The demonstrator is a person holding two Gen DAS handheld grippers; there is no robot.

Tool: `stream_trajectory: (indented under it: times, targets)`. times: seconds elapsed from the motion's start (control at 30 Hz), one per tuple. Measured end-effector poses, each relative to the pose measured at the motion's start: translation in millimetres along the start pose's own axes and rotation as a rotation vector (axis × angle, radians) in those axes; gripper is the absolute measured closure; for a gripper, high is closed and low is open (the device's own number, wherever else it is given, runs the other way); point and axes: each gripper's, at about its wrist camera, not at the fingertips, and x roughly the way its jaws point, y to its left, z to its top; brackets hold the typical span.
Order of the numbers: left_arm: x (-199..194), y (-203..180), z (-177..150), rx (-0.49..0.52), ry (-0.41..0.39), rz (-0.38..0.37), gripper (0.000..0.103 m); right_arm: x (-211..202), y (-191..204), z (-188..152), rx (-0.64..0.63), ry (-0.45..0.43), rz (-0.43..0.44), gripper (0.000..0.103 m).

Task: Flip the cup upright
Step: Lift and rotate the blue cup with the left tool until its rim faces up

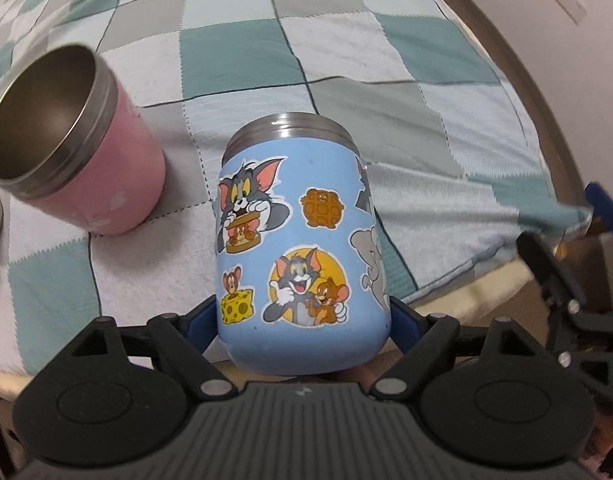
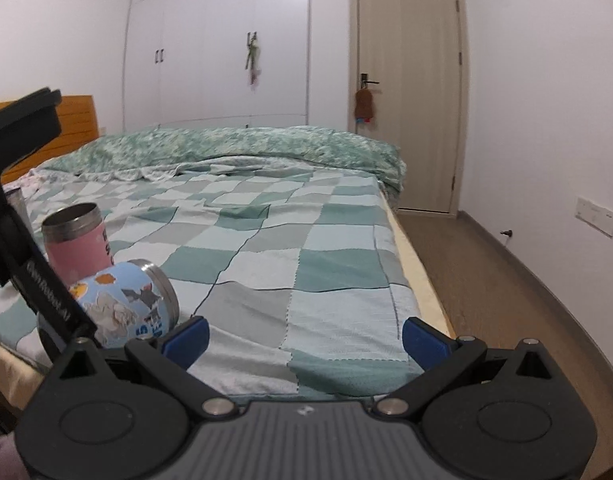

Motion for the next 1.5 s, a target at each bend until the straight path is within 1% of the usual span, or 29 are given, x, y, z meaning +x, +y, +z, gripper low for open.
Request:
stream_trajectory:
  times: [0.07,0.13,0.2,0.27,0.33,0.4,0.5,0.6,0.87,0.9,0.93,0.97,1.13,1.27,1.4,1.5]
  targets:
    - [-0.1,4.9,-1.7,-0.056,-0.006,-0.025,0.017,2.5,-1.2,0.3,-0.002,-0.001,0.015,0.0]
    - [-0.5,7.3,-3.3,-0.082,-0.012,-0.033,0.017,4.5,-2.1,1.5,-0.003,-0.003,0.031,0.0]
    - [-1.3,3.5,-2.5,-0.045,-0.009,-0.022,0.014,5.0,-2.3,2.9,-0.011,-0.004,0.037,0.0]
    - [-4.0,-2.9,-0.4,0.015,-0.014,0.006,0.012,3.9,-3.0,3.8,-0.019,-0.004,0.043,0.0]
    - [-10.0,-10.4,4.4,0.072,-0.052,0.042,0.0,2.2,-4.6,4.3,-0.025,-0.004,0.047,0.0]
    - [-14.6,-14.9,11.2,0.101,-0.087,0.058,0.0,1.4,-6.2,4.9,-0.027,-0.003,0.044,0.0]
    - [-9.2,-16.8,23.2,0.102,-0.08,0.089,0.0,2.3,-9.2,5.9,-0.029,0.004,0.033,0.0]
    - [-1.2,-15.0,27.9,0.102,-0.068,0.105,0.0,3.8,-11.4,6.0,-0.036,0.015,0.025,0.0]
    - [19.3,-6.2,32.4,0.064,-0.038,0.101,0.001,9.5,-11.4,8.2,-0.054,0.032,0.024,0.0]
    - [21.7,-5.5,32.3,0.058,-0.036,0.099,0.005,9.9,-10.6,8.7,-0.058,0.032,0.025,0.0]
    - [23.7,-3.8,32.5,0.048,-0.036,0.099,0.013,9.9,-10.0,9.1,-0.06,0.032,0.026,0.0]
    - [24.9,-2.4,32.4,0.045,-0.041,0.108,0.015,9.7,-9.3,9.5,-0.062,0.032,0.027,0.0]
    - [18.9,-1.9,24.2,0.081,-0.098,0.087,0.015,6.0,-7.7,9.9,-0.067,0.034,0.022,0.0]
    - [7.0,1.0,15.4,0.089,-0.153,0.052,0.016,0.4,-7.1,9.7,-0.067,0.036,0.011,0.0]
    - [-9.6,-0.3,5.6,0.118,-0.242,0.024,0.016,-5.5,-6.9,10.6,-0.065,0.018,-0.015,0.0]
    - [-20.2,-0.6,-0.1,0.126,-0.312,-0.012,0.017,-6.4,-8.9,11.8,-0.061,0.007,-0.04,0.0]
